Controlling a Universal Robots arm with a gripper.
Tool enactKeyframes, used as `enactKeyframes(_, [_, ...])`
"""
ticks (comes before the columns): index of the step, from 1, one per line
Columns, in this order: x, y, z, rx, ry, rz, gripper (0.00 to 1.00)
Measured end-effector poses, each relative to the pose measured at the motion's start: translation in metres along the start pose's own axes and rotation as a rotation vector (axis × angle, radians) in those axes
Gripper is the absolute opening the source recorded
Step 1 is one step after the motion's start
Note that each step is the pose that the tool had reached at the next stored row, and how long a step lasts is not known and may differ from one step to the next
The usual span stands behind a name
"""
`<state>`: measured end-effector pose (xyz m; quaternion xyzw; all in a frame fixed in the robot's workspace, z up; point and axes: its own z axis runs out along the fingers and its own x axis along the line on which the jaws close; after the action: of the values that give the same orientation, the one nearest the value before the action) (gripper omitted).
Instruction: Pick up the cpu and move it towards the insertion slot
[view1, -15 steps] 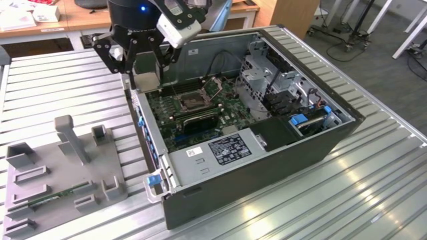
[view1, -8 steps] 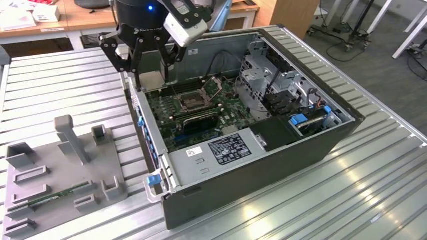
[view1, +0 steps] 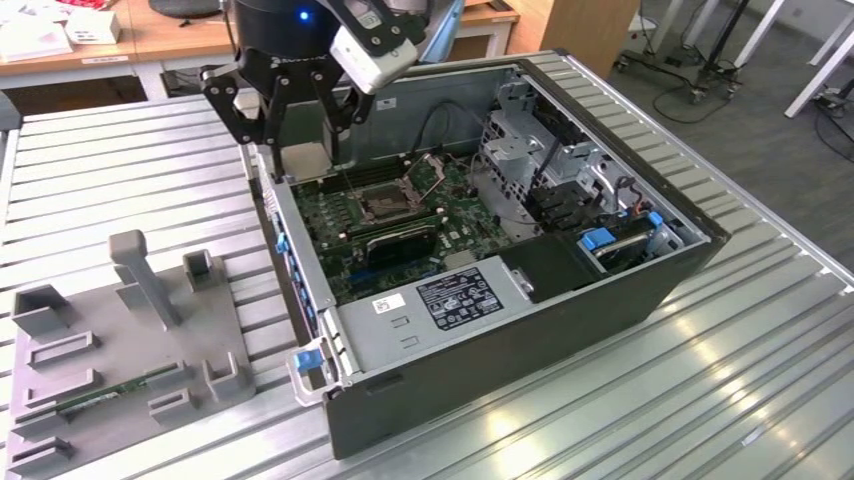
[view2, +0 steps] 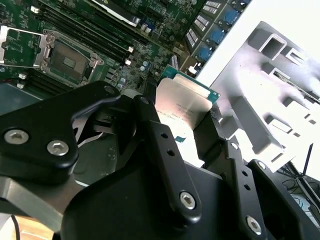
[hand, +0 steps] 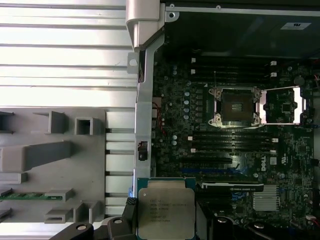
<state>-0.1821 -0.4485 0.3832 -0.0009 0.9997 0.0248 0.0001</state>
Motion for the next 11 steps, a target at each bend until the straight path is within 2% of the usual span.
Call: enactKeyframes(11, [-0.0077, 0.0, 0.0, 0.0, 0.0, 0.0, 0.55])
